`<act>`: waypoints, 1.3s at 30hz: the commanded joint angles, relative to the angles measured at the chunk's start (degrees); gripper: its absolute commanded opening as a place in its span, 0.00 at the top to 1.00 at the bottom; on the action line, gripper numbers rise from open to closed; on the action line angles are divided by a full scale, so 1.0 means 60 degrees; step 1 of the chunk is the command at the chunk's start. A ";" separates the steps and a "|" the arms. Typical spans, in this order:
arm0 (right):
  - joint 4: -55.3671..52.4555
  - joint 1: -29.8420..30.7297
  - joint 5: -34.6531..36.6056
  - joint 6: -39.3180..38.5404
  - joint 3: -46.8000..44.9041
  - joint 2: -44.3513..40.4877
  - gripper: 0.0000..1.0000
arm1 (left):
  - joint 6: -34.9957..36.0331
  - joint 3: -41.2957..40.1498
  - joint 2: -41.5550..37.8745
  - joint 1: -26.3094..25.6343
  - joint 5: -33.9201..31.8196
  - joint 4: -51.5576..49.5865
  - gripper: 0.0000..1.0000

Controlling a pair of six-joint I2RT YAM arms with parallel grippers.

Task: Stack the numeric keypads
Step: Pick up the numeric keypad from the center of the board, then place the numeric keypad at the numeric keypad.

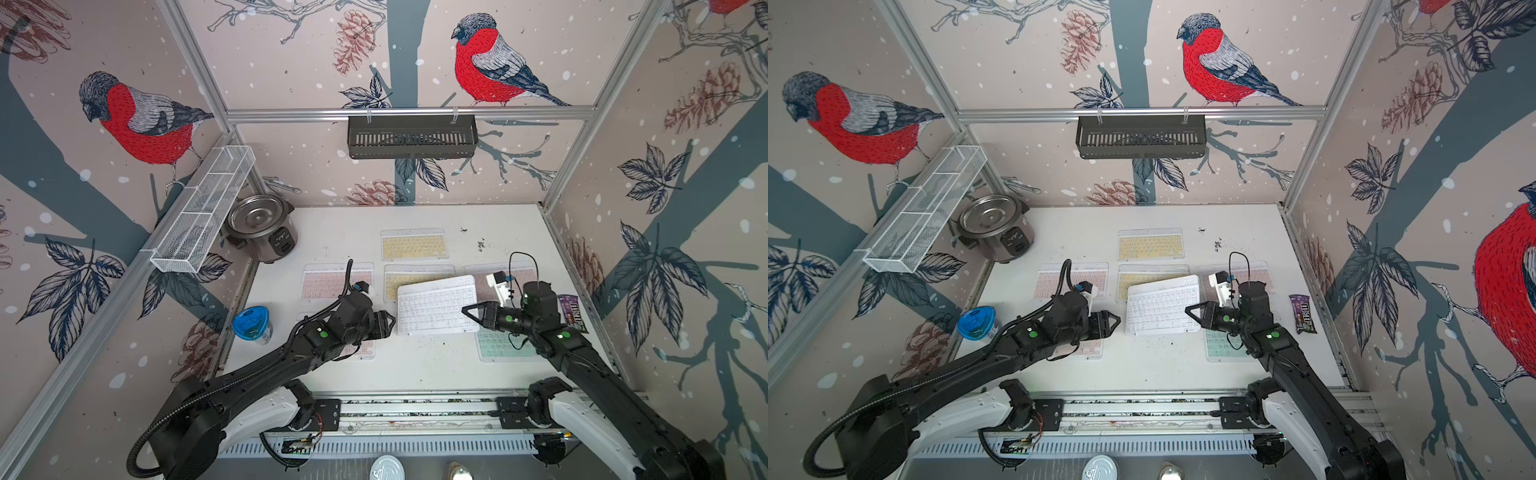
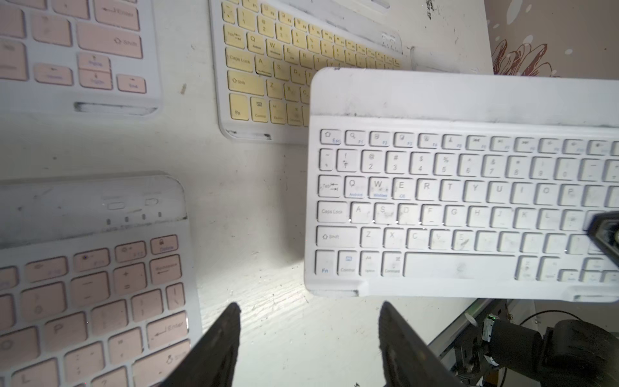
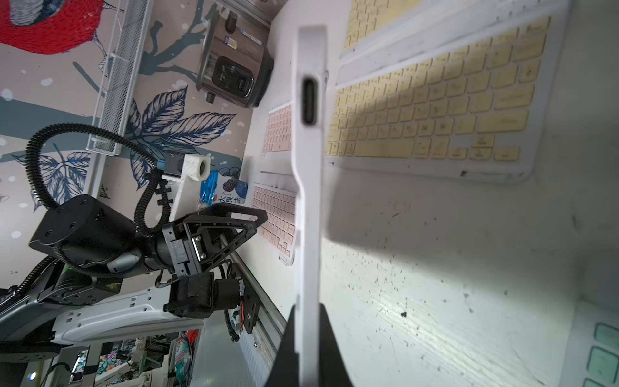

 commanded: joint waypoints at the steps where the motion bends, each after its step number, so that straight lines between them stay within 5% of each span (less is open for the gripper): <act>1: 0.0580 -0.0254 -0.0531 -0.0216 0.0363 0.0049 0.94 | -0.0002 0.0281 -0.0311 0.0048 -0.0860 -0.0476 0.34; 13: 0.3102 -0.0830 -0.0949 0.0012 0.1679 0.1912 0.94 | 0.0895 0.1236 -0.0449 0.1576 -0.0851 -0.1019 0.33; 19: 0.3780 -0.0875 -0.1216 -0.0297 0.2772 0.3966 0.94 | 0.0928 0.1493 0.0055 0.1848 -0.1288 -0.0901 0.33; 39: 0.4083 -0.0874 -0.2732 -0.0841 0.7774 1.1260 0.92 | 0.1853 0.1670 0.1452 0.3894 -0.0238 0.1184 0.33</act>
